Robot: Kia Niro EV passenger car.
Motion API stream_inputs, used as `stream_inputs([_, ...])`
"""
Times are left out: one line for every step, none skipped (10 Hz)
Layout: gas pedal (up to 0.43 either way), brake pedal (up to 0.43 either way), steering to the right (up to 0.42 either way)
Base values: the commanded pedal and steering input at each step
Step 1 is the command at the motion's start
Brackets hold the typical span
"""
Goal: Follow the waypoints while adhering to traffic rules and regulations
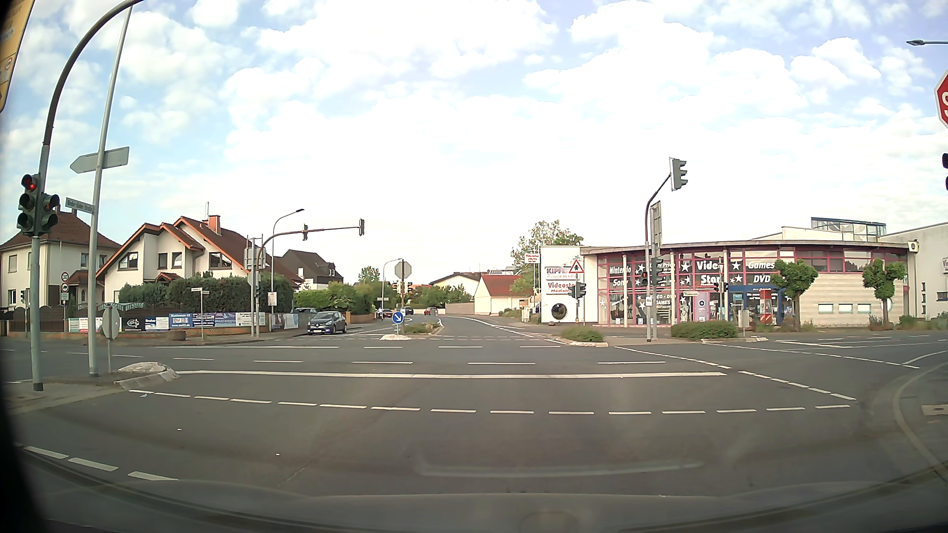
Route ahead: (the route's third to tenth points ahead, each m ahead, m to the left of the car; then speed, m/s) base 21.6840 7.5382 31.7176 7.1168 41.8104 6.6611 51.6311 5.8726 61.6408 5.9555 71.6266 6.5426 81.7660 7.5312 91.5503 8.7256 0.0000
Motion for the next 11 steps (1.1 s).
stream_inputs([0.000, 0.268, 0.000])
stream_inputs([0.000, 0.268, 0.000])
stream_inputs([0.000, 0.268, 0.000])
stream_inputs([0.000, 0.268, 0.000])
stream_inputs([0.000, 0.268, 0.000])
stream_inputs([0.000, 0.268, 0.000])
stream_inputs([0.000, 0.268, 0.000])
stream_inputs([0.000, 0.268, 0.000])
stream_inputs([0.000, 0.268, 0.000])
stream_inputs([0.000, 0.268, 0.000])
stream_inputs([0.000, 0.268, 0.000])
